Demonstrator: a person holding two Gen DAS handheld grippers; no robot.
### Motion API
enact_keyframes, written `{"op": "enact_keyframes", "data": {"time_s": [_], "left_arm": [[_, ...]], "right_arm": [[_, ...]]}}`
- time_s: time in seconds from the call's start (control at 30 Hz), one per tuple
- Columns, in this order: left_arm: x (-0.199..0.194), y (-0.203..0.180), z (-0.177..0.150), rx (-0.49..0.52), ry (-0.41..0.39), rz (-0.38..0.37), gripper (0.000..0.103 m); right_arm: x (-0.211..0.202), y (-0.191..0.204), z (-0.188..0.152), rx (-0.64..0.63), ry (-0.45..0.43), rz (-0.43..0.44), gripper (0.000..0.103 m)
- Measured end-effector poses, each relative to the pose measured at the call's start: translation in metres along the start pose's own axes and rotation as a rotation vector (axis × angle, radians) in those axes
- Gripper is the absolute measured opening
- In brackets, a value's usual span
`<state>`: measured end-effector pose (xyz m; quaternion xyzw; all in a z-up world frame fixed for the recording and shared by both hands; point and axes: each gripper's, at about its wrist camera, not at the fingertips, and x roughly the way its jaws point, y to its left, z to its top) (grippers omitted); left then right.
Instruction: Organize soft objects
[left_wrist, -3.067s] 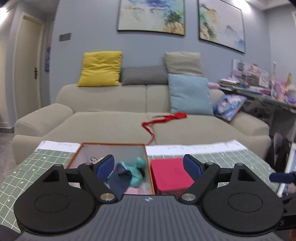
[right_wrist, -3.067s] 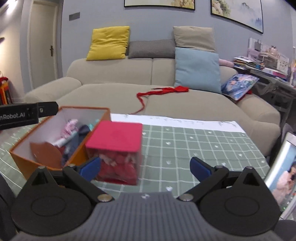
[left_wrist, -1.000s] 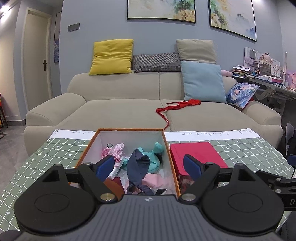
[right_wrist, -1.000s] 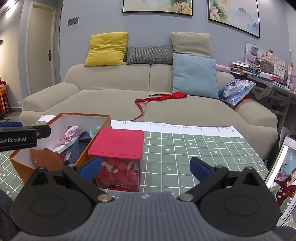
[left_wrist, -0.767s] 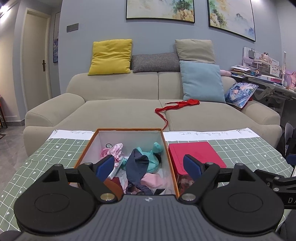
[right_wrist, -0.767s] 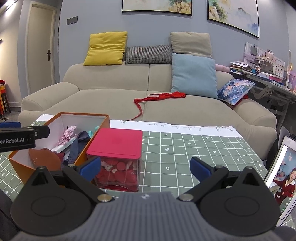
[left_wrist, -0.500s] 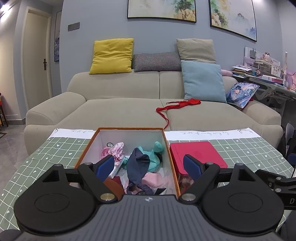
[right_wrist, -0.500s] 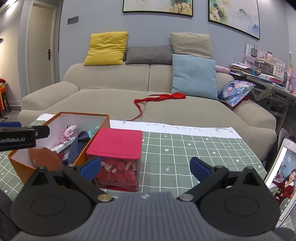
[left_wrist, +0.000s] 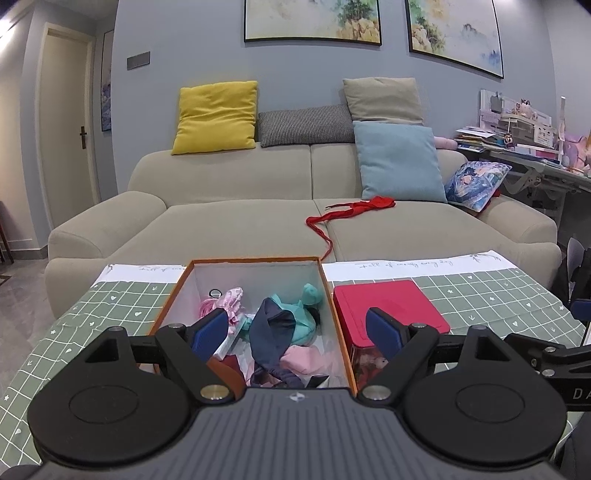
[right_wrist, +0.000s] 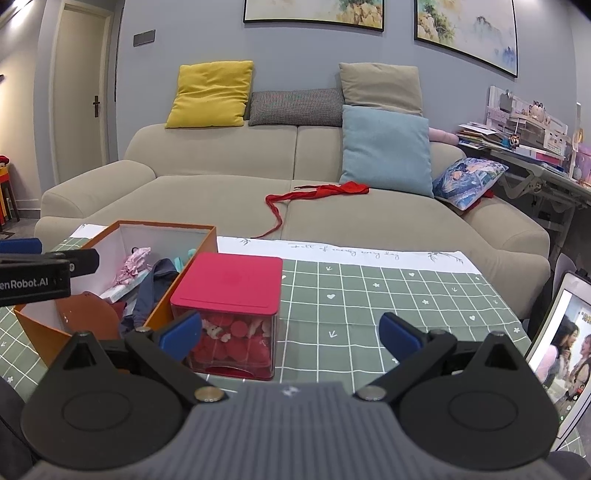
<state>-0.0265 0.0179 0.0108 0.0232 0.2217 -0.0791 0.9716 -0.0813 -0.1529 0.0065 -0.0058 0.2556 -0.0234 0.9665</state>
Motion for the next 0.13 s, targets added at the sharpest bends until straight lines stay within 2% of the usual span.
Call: {"op": "enact_keyframes", "data": {"time_s": [0.13], "left_arm": [[-0.0024,0.0006,-0.0006,-0.003,-0.012,-0.009,0.099]], "right_arm": [[0.0005,0.0008,-0.0003,-0.004,0.000,-0.004,0.100]]}}
